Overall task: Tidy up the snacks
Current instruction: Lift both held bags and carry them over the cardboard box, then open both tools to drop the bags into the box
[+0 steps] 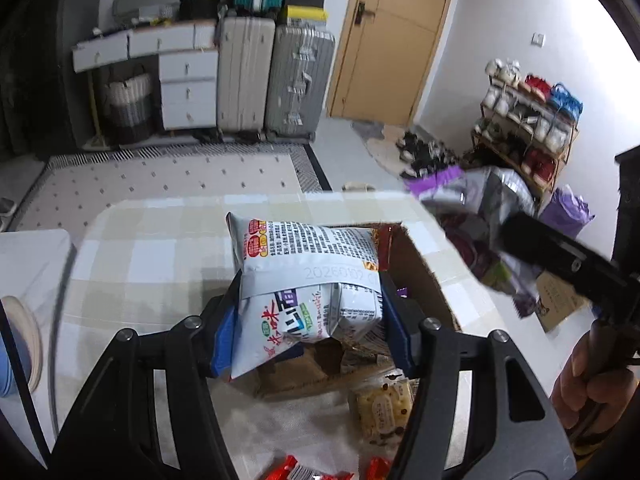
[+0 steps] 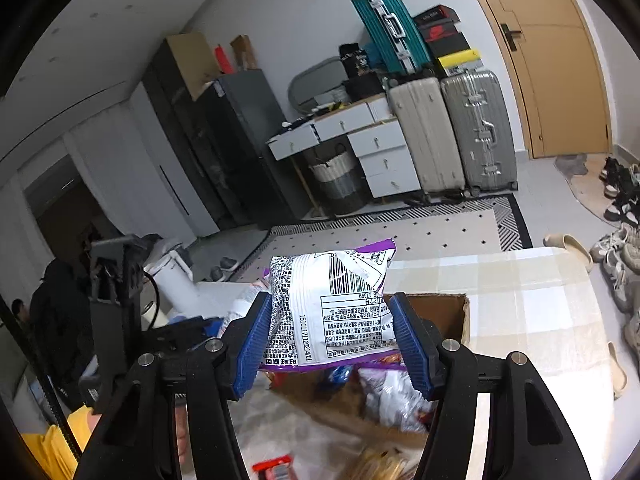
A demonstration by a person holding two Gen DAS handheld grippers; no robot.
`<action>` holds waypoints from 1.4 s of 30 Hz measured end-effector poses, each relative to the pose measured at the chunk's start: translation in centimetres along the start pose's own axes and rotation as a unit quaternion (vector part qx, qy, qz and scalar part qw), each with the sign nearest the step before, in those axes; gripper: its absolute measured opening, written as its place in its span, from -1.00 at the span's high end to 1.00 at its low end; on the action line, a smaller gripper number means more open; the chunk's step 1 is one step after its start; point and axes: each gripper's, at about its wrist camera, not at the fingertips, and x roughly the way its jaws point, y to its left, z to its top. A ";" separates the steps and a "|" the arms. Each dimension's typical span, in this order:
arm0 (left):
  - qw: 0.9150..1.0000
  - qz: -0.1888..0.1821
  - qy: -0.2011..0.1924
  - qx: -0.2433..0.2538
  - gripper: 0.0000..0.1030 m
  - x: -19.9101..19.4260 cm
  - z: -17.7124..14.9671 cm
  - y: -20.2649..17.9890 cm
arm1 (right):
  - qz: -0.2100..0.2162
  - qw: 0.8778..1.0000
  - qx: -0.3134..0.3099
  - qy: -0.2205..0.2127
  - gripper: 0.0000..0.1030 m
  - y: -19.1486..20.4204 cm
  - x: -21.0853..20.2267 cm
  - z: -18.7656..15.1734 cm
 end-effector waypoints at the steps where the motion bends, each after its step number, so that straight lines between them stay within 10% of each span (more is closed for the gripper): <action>1: 1.000 0.002 0.008 0.008 -0.12 1.3 0.4 -0.2 | 0.000 1.000 0.003 0.004 -0.17 -0.4 0.6 0.2; 19: 0.998 0.020 0.054 0.026 -0.15 11.5 1.8 -1.0 | -0.033 0.998 0.020 0.052 -0.18 -4.5 6.0 -1.5; 42: 0.998 0.023 0.052 0.022 -0.34 10.5 0.5 -0.7 | -0.057 0.996 0.033 0.068 -0.19 -5.0 7.2 -2.6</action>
